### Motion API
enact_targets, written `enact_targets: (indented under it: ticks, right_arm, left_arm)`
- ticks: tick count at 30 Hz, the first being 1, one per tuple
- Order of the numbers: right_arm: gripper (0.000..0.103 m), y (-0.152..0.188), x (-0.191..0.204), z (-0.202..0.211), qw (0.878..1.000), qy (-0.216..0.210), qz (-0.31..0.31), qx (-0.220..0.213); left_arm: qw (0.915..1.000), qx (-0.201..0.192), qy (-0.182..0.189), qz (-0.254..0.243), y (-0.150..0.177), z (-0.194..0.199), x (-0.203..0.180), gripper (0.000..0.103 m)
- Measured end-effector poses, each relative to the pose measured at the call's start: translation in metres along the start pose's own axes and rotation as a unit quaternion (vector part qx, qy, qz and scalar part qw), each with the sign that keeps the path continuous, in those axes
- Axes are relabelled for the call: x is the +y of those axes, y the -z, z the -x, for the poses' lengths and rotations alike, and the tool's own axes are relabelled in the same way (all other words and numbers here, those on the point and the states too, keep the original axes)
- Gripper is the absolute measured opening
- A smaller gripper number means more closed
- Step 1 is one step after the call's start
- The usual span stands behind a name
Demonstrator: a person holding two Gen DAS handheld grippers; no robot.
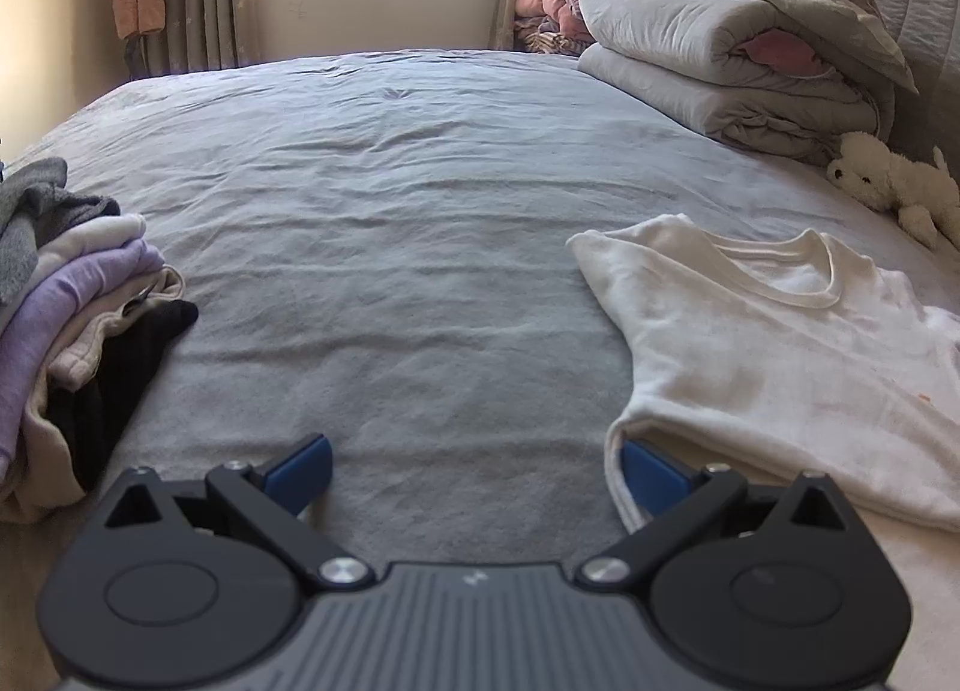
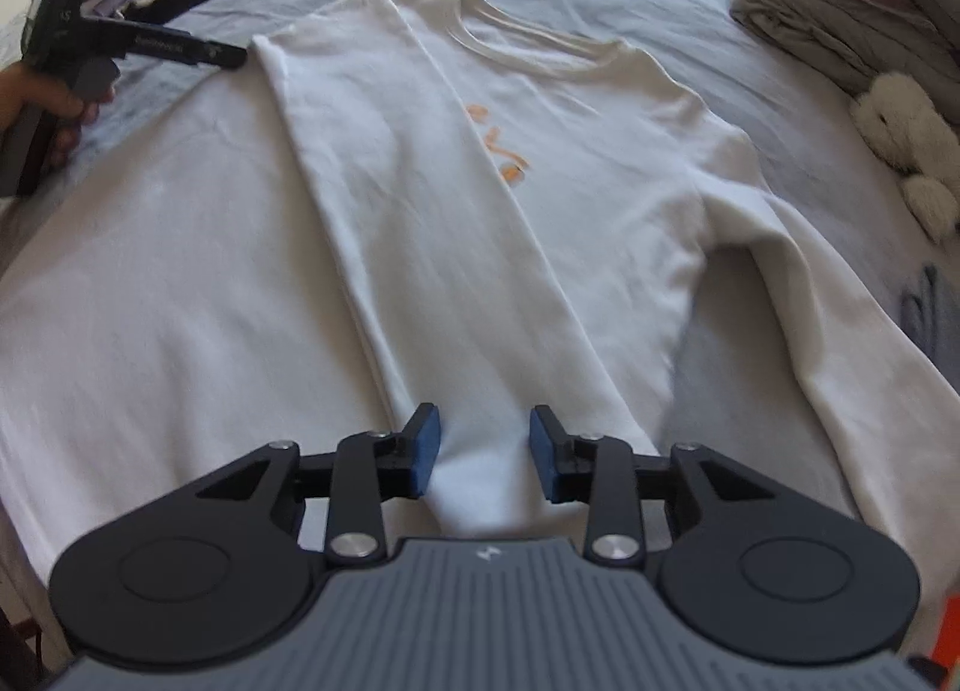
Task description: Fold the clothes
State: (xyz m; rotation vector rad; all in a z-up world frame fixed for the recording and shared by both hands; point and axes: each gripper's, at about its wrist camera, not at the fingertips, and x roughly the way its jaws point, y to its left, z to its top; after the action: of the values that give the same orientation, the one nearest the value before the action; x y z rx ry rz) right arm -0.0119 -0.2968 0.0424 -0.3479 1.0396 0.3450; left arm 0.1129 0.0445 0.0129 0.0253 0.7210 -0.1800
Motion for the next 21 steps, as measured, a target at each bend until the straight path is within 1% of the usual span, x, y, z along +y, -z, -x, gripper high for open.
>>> enact_targets:
  ticks: [2, 5, 7, 9, 11, 13, 16, 19, 21]
  right_arm:
    - [0.036, 0.007, 0.001, 0.001, 1.0, 0.011, 0.004, 0.005]
    - [0.036, 0.013, -0.003, 0.006, 1.0, 0.008, -0.003, 0.005]
    - [0.036, 0.013, -0.006, 0.011, 1.0, 0.013, -0.011, -0.005]
    - [0.037, 0.01, -0.006, 0.021, 0.999, 0.014, -0.017, -0.033]
    - [0.037, 0.005, -0.008, 0.033, 0.997, -0.007, -0.034, -0.07]
    - [0.037, -0.002, -0.008, 0.037, 0.994, -0.019, -0.046, -0.093]
    - [0.037, -0.011, 0.01, 0.028, 0.995, -0.024, -0.016, -0.095]
    - [0.037, -0.018, 0.03, 0.013, 0.997, -0.015, 0.015, -0.079]
    - [0.033, -0.019, 0.034, 0.0, 0.998, -0.009, 0.028, -0.053]
  left_arm:
    - [1.0, 0.0, -0.001, -0.003, 0.0, 0.0, -0.001, 0.103]
    - [1.0, 0.0, 0.0, -0.002, 0.0, 0.0, 0.0, 0.103]
    - [1.0, 0.0, -0.001, -0.002, 0.0, 0.0, 0.0, 0.103]
    - [1.0, 0.0, -0.002, -0.003, 0.0, 0.0, -0.001, 0.103]
    - [1.0, 0.0, -0.002, -0.004, 0.0, 0.0, -0.001, 0.103]
    - [1.0, 0.0, -0.004, -0.005, 0.0, 0.0, -0.002, 0.103]
    - [1.0, 0.0, -0.005, -0.006, 0.0, 0.0, -0.002, 0.103]
    - [1.0, 0.0, -0.003, -0.004, 0.0, 0.0, -0.001, 0.103]
    - [1.0, 0.0, -0.003, -0.004, 0.0, -0.001, -0.001, 0.103]
